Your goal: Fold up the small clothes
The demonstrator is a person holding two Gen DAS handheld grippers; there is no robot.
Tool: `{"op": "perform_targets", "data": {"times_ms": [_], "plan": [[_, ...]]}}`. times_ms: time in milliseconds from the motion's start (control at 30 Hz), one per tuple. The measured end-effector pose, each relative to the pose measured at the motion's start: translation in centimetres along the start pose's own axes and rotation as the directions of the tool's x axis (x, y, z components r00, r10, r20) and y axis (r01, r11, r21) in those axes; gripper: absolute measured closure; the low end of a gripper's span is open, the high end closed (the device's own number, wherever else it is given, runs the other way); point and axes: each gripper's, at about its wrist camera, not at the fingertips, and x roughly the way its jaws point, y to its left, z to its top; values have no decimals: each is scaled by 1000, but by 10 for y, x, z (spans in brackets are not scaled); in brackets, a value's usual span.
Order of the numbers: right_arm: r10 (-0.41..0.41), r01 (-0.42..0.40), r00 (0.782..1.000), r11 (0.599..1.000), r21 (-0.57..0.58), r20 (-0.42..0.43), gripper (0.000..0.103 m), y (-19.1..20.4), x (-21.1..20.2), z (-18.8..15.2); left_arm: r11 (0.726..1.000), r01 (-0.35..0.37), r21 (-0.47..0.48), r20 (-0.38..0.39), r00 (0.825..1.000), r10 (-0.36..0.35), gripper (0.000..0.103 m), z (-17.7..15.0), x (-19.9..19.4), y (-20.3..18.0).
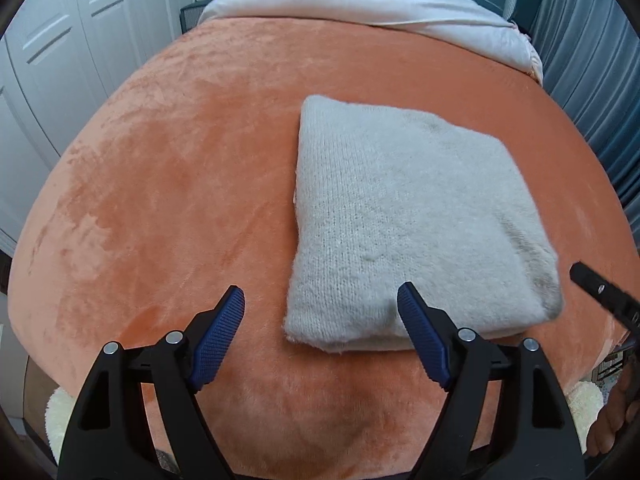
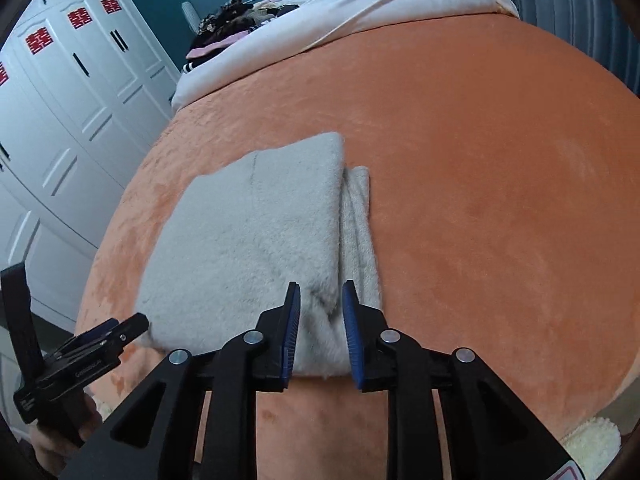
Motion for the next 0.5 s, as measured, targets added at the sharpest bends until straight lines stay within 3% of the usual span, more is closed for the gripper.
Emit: {"op": "perform_targets", "data": {"times_ms": [33,167,333,500], "plan": [[-7,7,1000,1000,-23,-18,101,3,3,-5,1000,-10,1,-10,1000,10,27,-3,1,0],[-96,89,982,995,-49,-164,101,-2,67,-24,998,-62,-3,-115,992,61,29,-16,36,6],[-62,62,990,998,-5,-123,99,1,32,-8,998,-69,-3,-100,993,69,30,-26,26,6],[-86,87,995,996,28,-44,98,1,-10,-19,997,-69,16,-58,996,70,30,-29,3,-4]]}}
